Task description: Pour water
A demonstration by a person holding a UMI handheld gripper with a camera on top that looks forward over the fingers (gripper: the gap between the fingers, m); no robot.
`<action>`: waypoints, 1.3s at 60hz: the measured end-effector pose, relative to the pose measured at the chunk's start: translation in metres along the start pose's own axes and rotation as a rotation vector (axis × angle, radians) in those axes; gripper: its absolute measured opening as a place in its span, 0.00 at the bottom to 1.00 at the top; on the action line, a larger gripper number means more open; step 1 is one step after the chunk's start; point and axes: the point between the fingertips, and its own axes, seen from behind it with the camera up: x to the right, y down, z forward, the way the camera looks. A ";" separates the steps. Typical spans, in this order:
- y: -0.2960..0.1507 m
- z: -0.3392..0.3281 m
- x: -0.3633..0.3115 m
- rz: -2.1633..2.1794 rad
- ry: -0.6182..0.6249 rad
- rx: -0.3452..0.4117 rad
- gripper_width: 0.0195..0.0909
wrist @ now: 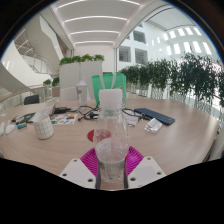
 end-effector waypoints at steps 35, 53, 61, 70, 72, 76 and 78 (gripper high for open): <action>-0.203 0.119 -0.115 -1.474 0.116 0.079 0.16; -0.189 0.132 -0.183 -2.343 0.162 0.166 0.16; -0.189 0.130 -0.189 -2.345 0.148 0.155 0.16; -0.207 0.129 -0.194 -2.112 0.096 0.169 0.12; -0.221 0.127 -0.194 -1.975 0.094 0.185 0.16; -0.239 0.113 -0.178 -1.559 0.075 0.216 0.16; -0.261 0.117 -0.184 -1.404 -0.009 0.211 0.16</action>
